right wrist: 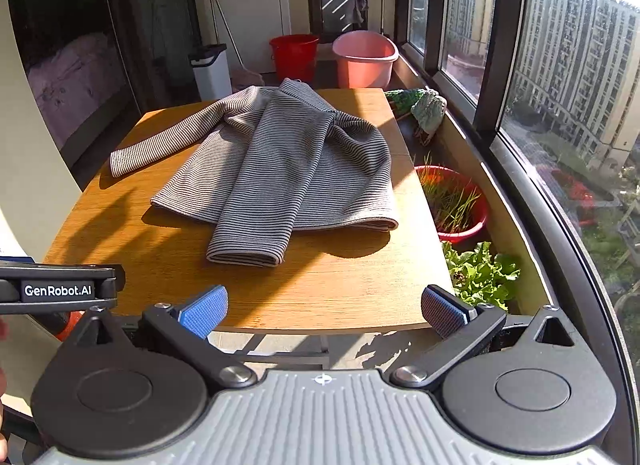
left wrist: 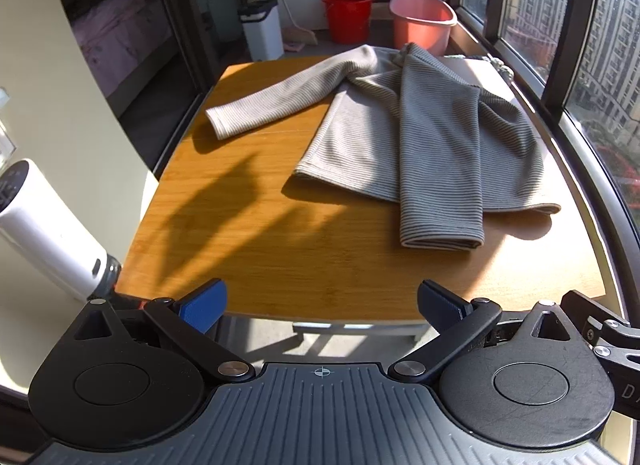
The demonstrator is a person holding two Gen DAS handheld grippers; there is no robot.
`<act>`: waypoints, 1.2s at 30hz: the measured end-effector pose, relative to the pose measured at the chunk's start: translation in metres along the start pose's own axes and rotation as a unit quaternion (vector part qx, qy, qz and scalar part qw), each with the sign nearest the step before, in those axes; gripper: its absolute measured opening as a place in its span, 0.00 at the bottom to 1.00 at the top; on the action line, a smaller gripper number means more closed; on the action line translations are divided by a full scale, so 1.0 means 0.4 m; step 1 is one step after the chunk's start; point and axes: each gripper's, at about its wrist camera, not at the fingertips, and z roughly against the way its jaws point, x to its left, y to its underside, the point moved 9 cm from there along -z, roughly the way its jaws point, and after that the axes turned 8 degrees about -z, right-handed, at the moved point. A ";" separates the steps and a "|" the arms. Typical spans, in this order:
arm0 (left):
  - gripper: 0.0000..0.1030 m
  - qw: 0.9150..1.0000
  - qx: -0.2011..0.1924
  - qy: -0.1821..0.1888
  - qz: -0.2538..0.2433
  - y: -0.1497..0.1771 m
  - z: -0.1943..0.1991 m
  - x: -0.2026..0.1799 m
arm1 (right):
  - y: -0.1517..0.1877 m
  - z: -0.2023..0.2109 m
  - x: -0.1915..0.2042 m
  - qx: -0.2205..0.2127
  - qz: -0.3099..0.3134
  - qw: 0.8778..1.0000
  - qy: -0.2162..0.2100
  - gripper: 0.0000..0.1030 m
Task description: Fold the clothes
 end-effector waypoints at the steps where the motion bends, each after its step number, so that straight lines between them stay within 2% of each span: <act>1: 1.00 1.000 -0.001 0.001 0.002 0.001 0.001 -0.001 | 0.002 0.001 -0.003 0.004 -0.001 1.000 0.002 1.00; 6: 1.00 1.000 -0.004 0.008 0.014 0.006 0.009 -0.008 | 0.010 0.008 -0.015 0.025 -0.006 1.000 0.009 1.00; 11: 1.00 1.000 -0.013 0.014 0.019 0.017 0.017 -0.011 | 0.008 -0.026 -0.018 0.050 -0.012 0.999 0.007 1.00; 20: 1.00 0.999 -0.008 0.023 0.028 0.025 0.016 -0.009 | 0.013 -0.043 -0.032 0.044 -0.004 0.999 0.028 1.00; 36: 1.00 0.999 0.001 0.028 0.039 0.039 -0.002 0.002 | 0.025 -0.053 -0.022 0.051 0.003 0.999 0.017 1.00</act>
